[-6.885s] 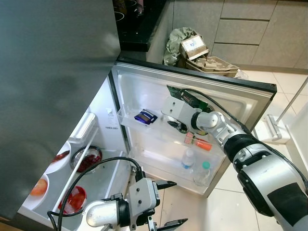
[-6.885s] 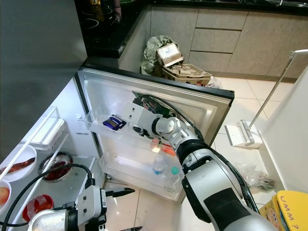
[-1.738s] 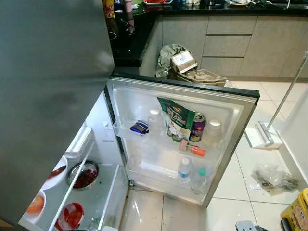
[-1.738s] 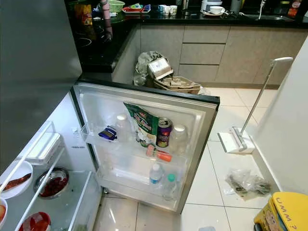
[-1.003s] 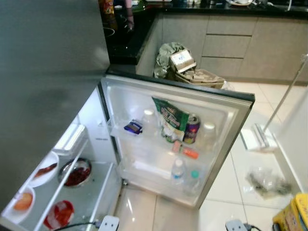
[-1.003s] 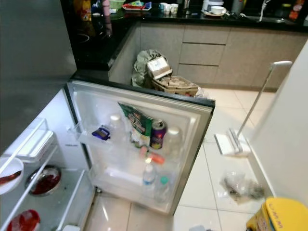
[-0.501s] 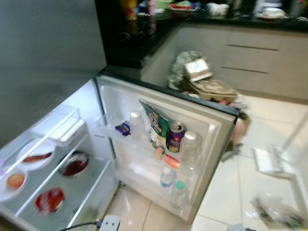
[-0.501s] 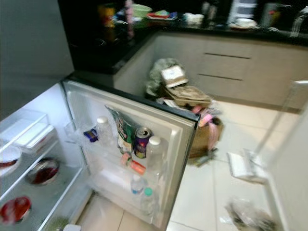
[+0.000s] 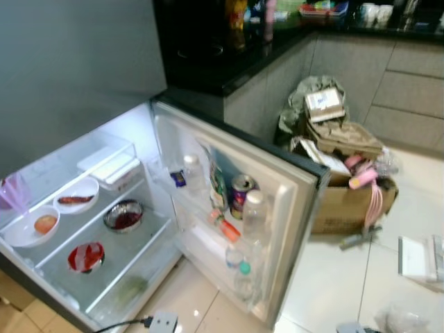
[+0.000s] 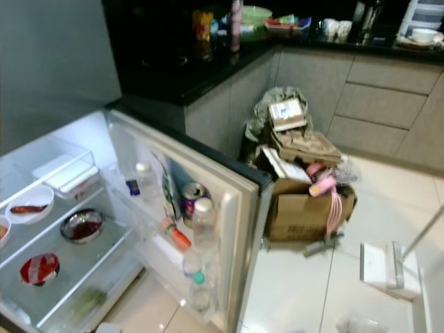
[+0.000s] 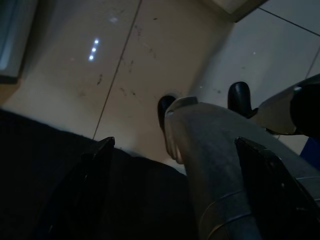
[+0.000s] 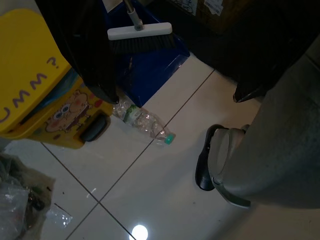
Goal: Restocking fridge
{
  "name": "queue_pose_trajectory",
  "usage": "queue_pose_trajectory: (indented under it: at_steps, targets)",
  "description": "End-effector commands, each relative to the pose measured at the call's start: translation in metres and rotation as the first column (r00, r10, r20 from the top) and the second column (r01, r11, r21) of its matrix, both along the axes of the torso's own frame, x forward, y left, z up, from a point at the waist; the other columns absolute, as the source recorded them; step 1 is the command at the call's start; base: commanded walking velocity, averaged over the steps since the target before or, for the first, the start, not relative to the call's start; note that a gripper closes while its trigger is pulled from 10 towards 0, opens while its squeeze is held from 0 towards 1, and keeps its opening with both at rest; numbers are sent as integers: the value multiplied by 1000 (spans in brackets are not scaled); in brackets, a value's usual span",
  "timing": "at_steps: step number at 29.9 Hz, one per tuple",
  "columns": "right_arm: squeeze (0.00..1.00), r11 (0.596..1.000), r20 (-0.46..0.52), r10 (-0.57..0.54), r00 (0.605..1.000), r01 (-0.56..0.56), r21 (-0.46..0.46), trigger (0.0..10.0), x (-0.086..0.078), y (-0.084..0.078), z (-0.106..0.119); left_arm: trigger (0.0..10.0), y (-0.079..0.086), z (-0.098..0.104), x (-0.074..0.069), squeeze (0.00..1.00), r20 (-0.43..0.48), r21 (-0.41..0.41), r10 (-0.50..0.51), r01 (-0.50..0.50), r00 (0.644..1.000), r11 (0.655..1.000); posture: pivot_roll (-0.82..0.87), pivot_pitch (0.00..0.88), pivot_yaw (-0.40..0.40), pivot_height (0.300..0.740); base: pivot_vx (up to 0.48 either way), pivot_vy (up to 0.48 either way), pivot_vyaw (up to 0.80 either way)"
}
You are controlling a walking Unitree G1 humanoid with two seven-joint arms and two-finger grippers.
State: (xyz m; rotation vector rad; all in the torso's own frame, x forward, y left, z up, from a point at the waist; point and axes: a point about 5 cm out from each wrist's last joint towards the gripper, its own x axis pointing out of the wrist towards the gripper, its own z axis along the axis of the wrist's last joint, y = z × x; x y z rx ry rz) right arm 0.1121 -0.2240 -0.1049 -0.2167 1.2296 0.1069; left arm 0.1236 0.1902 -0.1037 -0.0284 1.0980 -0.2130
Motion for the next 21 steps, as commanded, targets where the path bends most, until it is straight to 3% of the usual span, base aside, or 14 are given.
queue_pose_trajectory:
  at_steps: [1,8,15,21]
  targets:
    - [0,1000,20,-5,1000,5,5,10000,5,1,1,10000,-3,-4,-11,0,-45,-3,-12,12,999,1000,1,0,-31,740,0,0,0]
    - [0,1000,22,-8,1000,8,4,10000,4,1,1,10000,-4,-5,-13,0,-50,-9,-26,26,998,1000,2,0,-31,740,0,0,0]
    - [0,1000,24,-16,1000,16,0,10000,3,1,1,10000,-4,-5,-16,0,-58,-15,-30,29,998,999,3,0,-30,740,0,-480,0]
    - [0,987,97,-163,982,164,-2,10000,12,-14,7,10000,-4,-5,-16,0,-57,-5,-13,13,998,1000,-6,0,-31,740,0,-79,0]
